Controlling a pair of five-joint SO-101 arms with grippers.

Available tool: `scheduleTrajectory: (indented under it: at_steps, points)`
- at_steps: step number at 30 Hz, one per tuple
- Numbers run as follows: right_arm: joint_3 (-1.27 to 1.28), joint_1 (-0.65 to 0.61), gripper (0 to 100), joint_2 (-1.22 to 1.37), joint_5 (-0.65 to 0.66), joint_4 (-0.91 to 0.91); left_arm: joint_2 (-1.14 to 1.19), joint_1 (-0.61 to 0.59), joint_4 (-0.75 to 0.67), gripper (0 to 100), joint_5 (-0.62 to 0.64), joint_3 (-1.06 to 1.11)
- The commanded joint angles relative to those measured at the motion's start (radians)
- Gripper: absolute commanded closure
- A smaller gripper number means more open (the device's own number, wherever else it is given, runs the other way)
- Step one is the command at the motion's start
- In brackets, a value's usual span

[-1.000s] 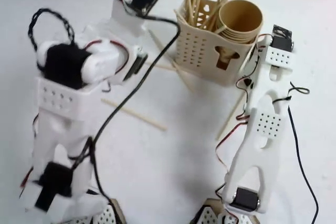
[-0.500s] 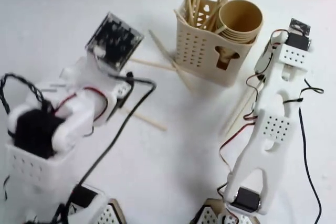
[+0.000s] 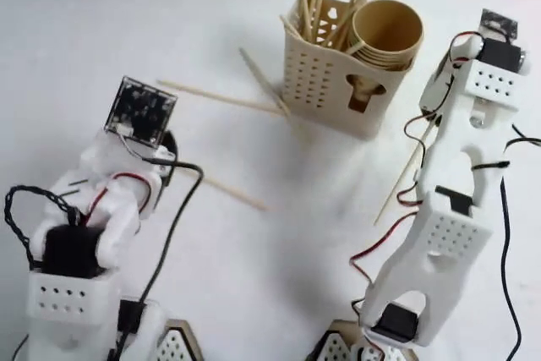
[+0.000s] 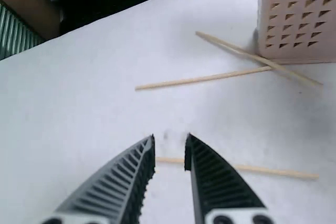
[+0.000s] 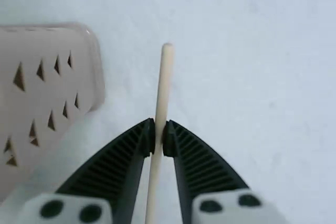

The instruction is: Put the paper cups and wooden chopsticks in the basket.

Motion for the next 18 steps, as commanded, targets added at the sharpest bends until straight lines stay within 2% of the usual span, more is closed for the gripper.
scheduleTrajectory:
  at_steps: [1, 4, 11, 18]
  points:
    - [0.031, 0.005, 98.1, -0.153, 0.012, 0.004, -0.056, -0.045, -0.126, 89, -0.011, 0.130]
    - [0.069, -0.001, 98.1, -0.255, 0.012, 0.004, -0.082, -0.042, -0.210, 89, -0.003, 0.250]
    - [0.146, -0.120, 98.1, -0.498, 0.003, 0.004, -0.134, -0.044, -0.425, 89, 0.018, 0.520]
    - [0.143, -0.332, 98.1, -0.702, 0.002, -0.028, -0.151, -0.045, -0.443, 89, 0.055, 0.582]
